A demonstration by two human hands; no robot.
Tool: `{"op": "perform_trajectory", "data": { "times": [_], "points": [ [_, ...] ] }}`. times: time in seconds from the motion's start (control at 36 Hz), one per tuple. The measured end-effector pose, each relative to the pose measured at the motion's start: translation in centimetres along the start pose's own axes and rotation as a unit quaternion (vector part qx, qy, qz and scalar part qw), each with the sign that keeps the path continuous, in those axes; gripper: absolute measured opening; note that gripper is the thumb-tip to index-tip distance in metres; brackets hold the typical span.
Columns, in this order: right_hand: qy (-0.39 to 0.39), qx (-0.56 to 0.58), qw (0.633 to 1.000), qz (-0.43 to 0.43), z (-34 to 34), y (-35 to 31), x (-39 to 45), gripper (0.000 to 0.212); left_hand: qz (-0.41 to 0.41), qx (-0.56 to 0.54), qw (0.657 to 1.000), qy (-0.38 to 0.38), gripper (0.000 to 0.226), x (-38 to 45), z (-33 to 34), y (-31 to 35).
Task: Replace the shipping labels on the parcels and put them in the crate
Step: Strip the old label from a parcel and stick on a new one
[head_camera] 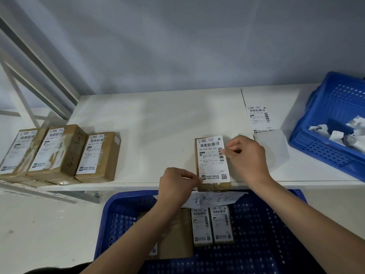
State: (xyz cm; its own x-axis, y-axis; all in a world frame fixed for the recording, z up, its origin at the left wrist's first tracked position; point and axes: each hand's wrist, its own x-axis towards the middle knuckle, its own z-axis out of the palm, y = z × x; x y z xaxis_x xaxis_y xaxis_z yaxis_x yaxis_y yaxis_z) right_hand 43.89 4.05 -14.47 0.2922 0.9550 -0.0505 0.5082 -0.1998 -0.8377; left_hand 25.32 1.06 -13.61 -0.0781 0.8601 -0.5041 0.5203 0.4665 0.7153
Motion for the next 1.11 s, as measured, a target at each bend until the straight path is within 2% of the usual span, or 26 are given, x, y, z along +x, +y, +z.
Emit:
{"op": "perform_trajectory", "data": {
  "times": [0.11, 0.25, 0.42, 0.86, 1.03, 1.11],
  "points": [
    [-0.003, 0.003, 1.000, 0.004, 0.06, -0.06, -0.08, 0.017, -0.001, 0.003, 1.000, 0.004, 0.017, 0.04, 0.07, -0.07],
    [-0.002, 0.004, 1.000, 0.005, 0.09, 0.00, -0.12, 0.016, -0.005, -0.001, 1.000, 0.009, 0.007, 0.13, 0.03, -0.10],
    [-0.003, 0.001, 1.000, 0.005, 0.13, 0.11, -0.07, 0.015, -0.004, 0.004, 1.000, 0.010, 0.007, 0.23, 0.13, -0.13],
    [0.004, 0.001, 1.000, 0.008, 0.34, 0.39, -0.03, 0.014, 0.007, 0.002, 1.000, 0.010, 0.018, 0.59, 0.55, -0.57],
    [0.005, -0.006, 1.000, 0.008, 0.38, 0.49, -0.08, 0.014, 0.000, -0.002, 1.000, 0.013, 0.006, 0.57, 0.53, -0.62],
    [0.005, 0.000, 1.000, 0.012, 0.40, 0.44, -0.12, 0.014, 0.000, -0.001, 1.000, 0.013, 0.007, 0.65, 0.54, -0.65]
  ]
}}
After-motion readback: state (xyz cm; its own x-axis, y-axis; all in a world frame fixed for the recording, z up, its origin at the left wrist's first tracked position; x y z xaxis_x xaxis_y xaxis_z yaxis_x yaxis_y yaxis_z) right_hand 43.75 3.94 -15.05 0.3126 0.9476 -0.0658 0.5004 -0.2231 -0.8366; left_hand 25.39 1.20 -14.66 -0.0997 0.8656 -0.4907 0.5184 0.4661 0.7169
